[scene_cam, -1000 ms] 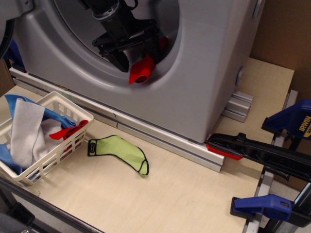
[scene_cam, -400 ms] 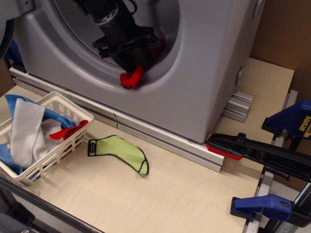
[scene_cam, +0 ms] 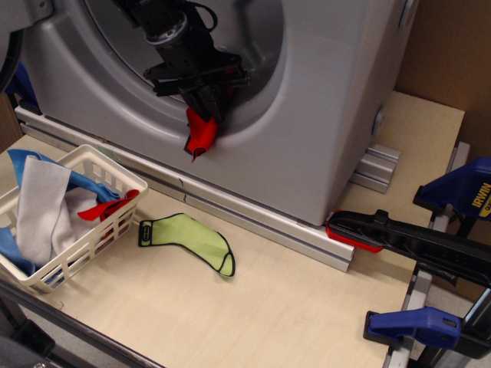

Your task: Take clothes out of laundry machine

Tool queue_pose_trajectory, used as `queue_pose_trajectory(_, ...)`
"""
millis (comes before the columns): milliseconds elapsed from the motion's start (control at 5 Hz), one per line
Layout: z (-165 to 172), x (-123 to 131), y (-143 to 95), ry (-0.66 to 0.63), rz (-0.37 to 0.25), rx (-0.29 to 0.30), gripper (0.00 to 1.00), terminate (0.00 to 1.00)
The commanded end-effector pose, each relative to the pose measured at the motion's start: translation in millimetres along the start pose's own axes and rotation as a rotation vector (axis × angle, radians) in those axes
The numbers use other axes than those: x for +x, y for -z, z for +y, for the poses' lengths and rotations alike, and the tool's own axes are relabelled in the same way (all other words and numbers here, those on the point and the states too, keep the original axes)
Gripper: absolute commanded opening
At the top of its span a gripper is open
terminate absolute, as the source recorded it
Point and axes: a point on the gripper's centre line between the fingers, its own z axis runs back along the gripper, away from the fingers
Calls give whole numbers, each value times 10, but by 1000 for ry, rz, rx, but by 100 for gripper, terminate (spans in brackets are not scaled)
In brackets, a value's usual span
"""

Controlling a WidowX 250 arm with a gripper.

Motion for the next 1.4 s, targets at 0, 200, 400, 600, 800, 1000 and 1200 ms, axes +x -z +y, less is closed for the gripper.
queue_pose_trajectory(0,33,-15,-718,-49,-65,181,0,0)
queue_pose_trajectory(200,235,-224,-899,-144,-38,319,0,0)
queue_pose_trajectory(400,565,-432,-888,-247,27,399,0,0)
queue_pose_trajectory(600,762,-672,-762,-289,113,456,0,0)
queue_pose_trajectory(800,973,-877,-741,-347,162,504,0,0)
queue_pose_trajectory(1000,1097,-1108,-638,-357,185,496,0,0)
queue_pose_trajectory(1200,1190,-1113,-415,-310,187,472,0,0)
